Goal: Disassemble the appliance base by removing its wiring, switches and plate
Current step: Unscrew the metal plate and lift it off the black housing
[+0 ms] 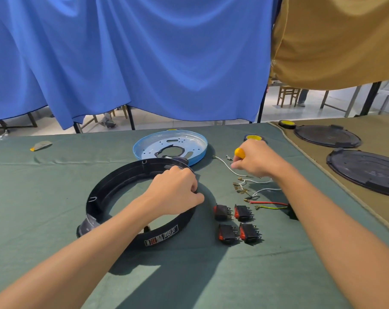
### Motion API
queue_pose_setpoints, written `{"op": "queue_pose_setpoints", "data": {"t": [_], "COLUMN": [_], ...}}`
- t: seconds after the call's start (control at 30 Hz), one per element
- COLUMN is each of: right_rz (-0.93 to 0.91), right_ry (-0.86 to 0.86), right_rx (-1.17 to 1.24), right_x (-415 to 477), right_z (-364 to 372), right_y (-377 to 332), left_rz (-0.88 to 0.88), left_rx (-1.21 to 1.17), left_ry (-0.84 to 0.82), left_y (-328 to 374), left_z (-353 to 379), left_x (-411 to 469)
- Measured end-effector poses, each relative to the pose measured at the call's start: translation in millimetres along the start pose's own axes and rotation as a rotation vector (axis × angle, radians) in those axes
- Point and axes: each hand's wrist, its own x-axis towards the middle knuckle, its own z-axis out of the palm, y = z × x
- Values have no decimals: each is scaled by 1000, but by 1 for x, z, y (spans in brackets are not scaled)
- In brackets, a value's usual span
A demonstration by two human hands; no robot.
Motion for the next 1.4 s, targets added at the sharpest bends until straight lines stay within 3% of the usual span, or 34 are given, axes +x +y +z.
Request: {"op": "queue_pose_setpoints", "data": {"t": [0.33,0.73,0.97,1.2,1.4], "right_rz": [226,309,349,272,80], "right_ry": [196,189,113,9,-239], "right_rx": [27,23,-11,-35,256], "right_x": [15,56,64,58,26], "right_z": [-23,-6,5,-18,-48], "right_y": [54,65,73,59,23], "left_rz": [9,11,20,31,31], "left_rx": [-137,-143,-145,-135,-99], "left_ry": [50,132,116,112,113], "left_y": [-2,-5,-4,-5,-3], "left_z": [14,28,28,27,24], "left_x": [16,15,15,14,12]}}
